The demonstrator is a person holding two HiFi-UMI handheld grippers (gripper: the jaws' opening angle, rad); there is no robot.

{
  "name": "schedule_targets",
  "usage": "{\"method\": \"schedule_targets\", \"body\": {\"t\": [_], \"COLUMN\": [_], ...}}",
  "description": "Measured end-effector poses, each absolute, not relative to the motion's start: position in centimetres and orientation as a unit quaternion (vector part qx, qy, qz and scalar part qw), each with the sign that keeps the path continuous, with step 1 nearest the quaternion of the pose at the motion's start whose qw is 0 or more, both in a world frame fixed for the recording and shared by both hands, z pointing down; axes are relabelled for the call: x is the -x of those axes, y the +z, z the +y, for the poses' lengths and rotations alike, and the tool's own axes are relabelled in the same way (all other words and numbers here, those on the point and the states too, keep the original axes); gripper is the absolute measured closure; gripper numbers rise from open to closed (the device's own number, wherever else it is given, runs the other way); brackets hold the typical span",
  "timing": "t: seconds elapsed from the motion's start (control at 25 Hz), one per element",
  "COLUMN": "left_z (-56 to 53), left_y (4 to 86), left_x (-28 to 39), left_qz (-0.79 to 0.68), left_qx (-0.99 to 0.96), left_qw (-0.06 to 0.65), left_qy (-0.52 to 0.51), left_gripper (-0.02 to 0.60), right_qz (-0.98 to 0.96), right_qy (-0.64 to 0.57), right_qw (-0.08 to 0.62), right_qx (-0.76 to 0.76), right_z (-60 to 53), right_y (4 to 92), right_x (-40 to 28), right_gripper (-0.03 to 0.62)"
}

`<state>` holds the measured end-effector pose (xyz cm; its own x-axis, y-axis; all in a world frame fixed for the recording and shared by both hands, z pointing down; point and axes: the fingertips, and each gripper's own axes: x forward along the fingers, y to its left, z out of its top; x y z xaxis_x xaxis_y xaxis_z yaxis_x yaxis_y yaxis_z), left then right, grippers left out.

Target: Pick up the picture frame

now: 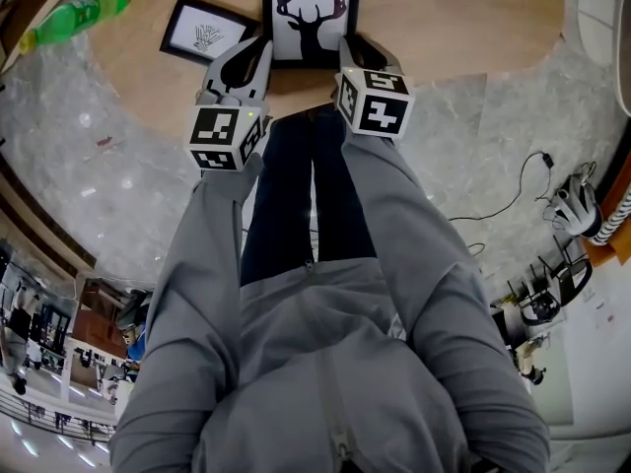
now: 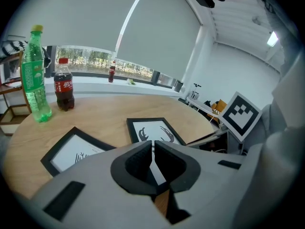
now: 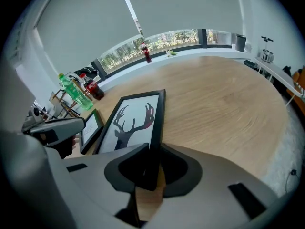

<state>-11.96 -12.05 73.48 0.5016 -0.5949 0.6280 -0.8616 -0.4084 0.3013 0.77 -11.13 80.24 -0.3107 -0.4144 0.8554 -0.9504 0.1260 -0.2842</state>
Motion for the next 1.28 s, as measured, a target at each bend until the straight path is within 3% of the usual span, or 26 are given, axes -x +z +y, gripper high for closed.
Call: {"method": "schedule_targets", "body": {"t": [0.32, 0.44, 0.52, 1.28], "left_z": [-9.8, -8.2, -7.4, -4.6], "left_y": [76.1, 77.5, 78.3, 80.1], "left_x": [9.9, 8.7, 7.9, 1.6], "left_qz": [-0.415, -0.392, -0.377, -0.31], "left_qx": [-0.807, -0.801, -0.797, -0.801], "left_qw": [0.331, 0.35, 0.357, 0.343], "left_qy": [0.258, 0.288, 0.307, 0.379], "left_gripper": [0.552, 0.458, 0.434, 0.451], "right_qz": [-0.652, -0.64, -0.634, -0.63], "right_qy": [0.451, 0.458, 0.464, 0.5], "right_qw": [0.318, 0.318, 0.315, 0.261], "right_qx": [-0.52, -0.528, -0.532, -0.533], "right_z": [-5.1, -3.1, -2.0, 2.9], "right_y": [80.7, 80.6, 80.6, 80.9], "right_x": [-3.9, -5.0, -5.6, -9.6], "right_gripper": [0.511, 0.511, 0.511, 0.503]}}
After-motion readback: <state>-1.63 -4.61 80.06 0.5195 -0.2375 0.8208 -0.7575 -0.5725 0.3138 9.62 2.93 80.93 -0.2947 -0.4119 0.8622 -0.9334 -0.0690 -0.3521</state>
